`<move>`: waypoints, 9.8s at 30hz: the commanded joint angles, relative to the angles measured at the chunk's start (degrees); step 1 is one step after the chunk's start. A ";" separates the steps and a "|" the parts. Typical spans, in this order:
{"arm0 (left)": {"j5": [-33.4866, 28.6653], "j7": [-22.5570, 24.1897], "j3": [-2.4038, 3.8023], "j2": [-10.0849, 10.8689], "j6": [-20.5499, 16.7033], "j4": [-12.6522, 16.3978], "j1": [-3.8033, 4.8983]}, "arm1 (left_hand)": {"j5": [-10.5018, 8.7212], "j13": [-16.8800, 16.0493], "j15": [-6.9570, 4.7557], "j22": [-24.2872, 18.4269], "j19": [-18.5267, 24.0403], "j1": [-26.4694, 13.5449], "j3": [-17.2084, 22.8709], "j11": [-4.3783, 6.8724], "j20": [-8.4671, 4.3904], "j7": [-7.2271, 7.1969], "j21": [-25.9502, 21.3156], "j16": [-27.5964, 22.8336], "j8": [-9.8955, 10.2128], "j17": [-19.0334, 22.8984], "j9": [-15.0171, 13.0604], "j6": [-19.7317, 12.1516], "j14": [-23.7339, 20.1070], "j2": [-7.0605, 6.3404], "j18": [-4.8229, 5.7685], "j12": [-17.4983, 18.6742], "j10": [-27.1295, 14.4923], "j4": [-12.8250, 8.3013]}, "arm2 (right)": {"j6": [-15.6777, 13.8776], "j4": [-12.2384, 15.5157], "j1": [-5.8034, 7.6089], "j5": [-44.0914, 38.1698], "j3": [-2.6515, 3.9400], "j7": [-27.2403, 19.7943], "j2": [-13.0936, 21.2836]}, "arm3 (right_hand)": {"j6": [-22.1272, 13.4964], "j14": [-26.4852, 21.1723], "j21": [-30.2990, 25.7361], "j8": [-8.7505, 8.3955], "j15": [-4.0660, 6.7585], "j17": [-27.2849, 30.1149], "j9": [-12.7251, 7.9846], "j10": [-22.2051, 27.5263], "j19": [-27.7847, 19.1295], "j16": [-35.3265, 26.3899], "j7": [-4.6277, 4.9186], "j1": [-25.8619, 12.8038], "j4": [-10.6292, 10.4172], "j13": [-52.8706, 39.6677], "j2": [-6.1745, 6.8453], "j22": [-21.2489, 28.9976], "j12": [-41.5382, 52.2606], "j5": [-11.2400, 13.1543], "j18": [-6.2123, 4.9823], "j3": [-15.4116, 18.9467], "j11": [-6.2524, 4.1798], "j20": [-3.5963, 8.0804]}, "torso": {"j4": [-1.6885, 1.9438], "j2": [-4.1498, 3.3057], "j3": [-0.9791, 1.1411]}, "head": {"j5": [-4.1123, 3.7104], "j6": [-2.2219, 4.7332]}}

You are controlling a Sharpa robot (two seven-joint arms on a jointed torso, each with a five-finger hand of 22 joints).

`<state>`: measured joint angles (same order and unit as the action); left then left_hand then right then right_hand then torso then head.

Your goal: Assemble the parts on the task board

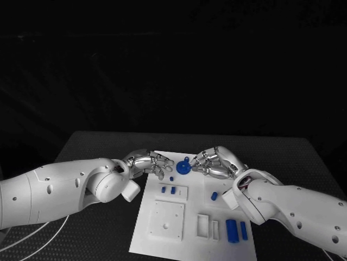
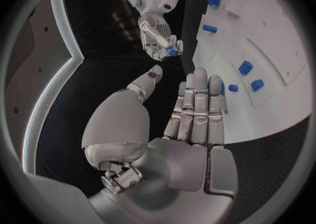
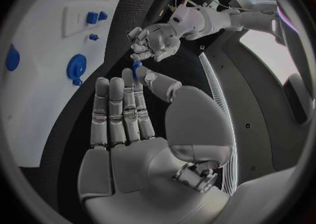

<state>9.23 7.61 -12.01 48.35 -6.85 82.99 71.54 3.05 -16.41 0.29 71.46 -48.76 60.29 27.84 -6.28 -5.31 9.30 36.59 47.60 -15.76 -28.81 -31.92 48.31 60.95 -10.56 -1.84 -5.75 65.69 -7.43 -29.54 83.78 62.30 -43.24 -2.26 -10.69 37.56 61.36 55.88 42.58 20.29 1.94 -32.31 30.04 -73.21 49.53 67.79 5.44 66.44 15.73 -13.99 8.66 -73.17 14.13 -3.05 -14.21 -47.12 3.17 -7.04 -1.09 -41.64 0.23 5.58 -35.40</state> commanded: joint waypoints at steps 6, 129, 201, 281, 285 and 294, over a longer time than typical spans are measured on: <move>-13.07 1.46 -0.64 -0.06 -1.44 2.92 -0.29 | -0.20 1.23 -0.49 -0.57 -1.64 1.10 -0.62 0.47 -0.27 -0.91 -1.10 -2.75 -0.30 0.58 0.34 0.36 2.24 1.52 -1.48 1.02 1.62 -1.82 | -0.84 -0.67 -0.02 7.33 0.78 -1.48 -0.90 | -0.23 -0.05 0.29 0.24 0.15 0.10 0.12 0.04 0.25 0.24 0.07 -0.26 0.33 -0.09 -0.73 -0.05 -0.26 0.18 -0.79 0.27 0.09 0.02 | 0.00 -0.01 0.00 | -0.84 0.90; -16.99 10.04 -0.64 -1.61 -9.13 5.63 -0.55 | -0.16 8.76 -2.21 1.47 -4.34 7.56 3.78 3.17 -1.80 -3.41 -5.75 -8.24 -2.96 -5.75 2.73 11.46 7.68 9.10 0.28 0.55 12.27 -8.64 | 2.59 -1.99 -0.02 9.29 2.13 -1.36 -4.66 | -0.65 -0.59 0.06 -0.34 -0.13 0.37 0.31 0.63 -0.38 0.33 0.30 -0.86 0.66 -0.45 -1.30 -0.05 -1.02 -0.22 -0.79 0.77 0.40 -0.23 | 0.00 -0.05 0.00 | -0.92 -1.19; 85.03 2.68 -1.14 -1.79 -0.69 6.91 5.00 | -0.12 8.80 -2.88 2.10 -5.88 9.24 5.57 3.33 -2.67 -3.78 -6.39 -8.88 -3.20 -7.25 2.08 12.35 9.24 7.67 0.79 1.07 13.98 -8.98 | 2.09 -23.75 6.03 14.73 2.12 -6.23 -2.28 | -8.21 -6.31 -3.67 -4.82 -4.00 3.74 -3.60 8.85 -5.85 -0.81 3.70 -10.14 0.76 6.55 -1.53 0.23 -7.16 -21.02 -0.79 22.86 4.82 -2.34 | 0.01 -0.01 0.02 | -3.26 -4.60; 96.98 -2.03 -1.72 -7.26 8.35 5.92 0.59 | -0.14 8.89 -2.92 2.60 -6.07 9.27 5.81 3.35 -2.78 -3.78 -6.62 -9.35 -2.98 -7.70 2.07 12.53 9.55 7.44 0.94 1.39 14.27 -8.64 | 6.40 -22.43 6.03 13.88 2.12 -5.44 -2.38 | -9.04 -12.23 -16.99 -4.24 -10.34 15.88 -5.19 9.24 -17.06 -22.36 4.15 -9.33 0.68 9.98 -2.03 4.90 -7.00 -20.70 1.60 21.59 5.47 -5.68 | -0.03 -0.06 -0.03 | -4.44 -8.89; 97.16 -2.09 -1.72 -7.22 8.25 5.87 0.40 | -0.14 8.89 -2.93 2.62 -6.08 9.29 5.82 3.35 -2.80 -3.78 -6.63 -9.37 -2.97 -7.72 2.07 12.53 9.55 7.45 0.93 1.40 14.27 -8.65 | 6.41 -22.34 6.03 13.88 2.12 -5.44 -2.34 | -9.04 -12.19 -17.03 -4.23 -10.35 15.90 -5.20 9.24 -17.04 -22.42 4.15 -9.34 0.68 9.99 -2.06 4.90 -6.99 -20.73 1.59 21.60 5.47 -5.68 | -0.09 -0.05 0.02 | -4.46 -8.92; 97.32 -2.29 -1.71 -7.22 7.96 5.83 0.33 | -0.14 8.90 -2.93 2.66 -6.09 9.28 5.83 3.35 -2.81 -3.77 -6.64 -9.40 -2.95 -7.74 2.07 12.52 9.56 7.45 0.93 1.43 14.27 -8.64 | 6.30 -22.29 6.03 13.88 2.12 -5.47 -2.39 | -9.05 -12.12 -17.09 -4.22 -10.36 15.93 -5.22 9.25 -17.01 -22.51 4.15 -9.36 0.68 9.99 -2.09 4.90 -6.99 -20.77 1.58 21.62 5.48 -5.69 | -0.05 -0.05 0.02 | -4.52 -8.87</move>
<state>106.03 5.52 -13.75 41.23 0.91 88.74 71.90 2.59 -7.43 -2.54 74.01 -54.57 69.68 33.36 -2.98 -7.64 5.39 30.28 38.50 -18.58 -36.48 -29.79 60.52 70.11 -3.61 -0.83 -4.14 79.42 -15.97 -23.96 61.38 68.32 -28.90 -0.15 -15.86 35.23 52.67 43.64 25.72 15.76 -8.27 -16.44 24.87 -64.09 32.73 45.60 9.61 56.58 16.44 -4.08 6.78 -68.33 6.86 -23.74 -13.31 -25.55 8.39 -12.77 -1.15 -41.70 0.24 1.10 -44.33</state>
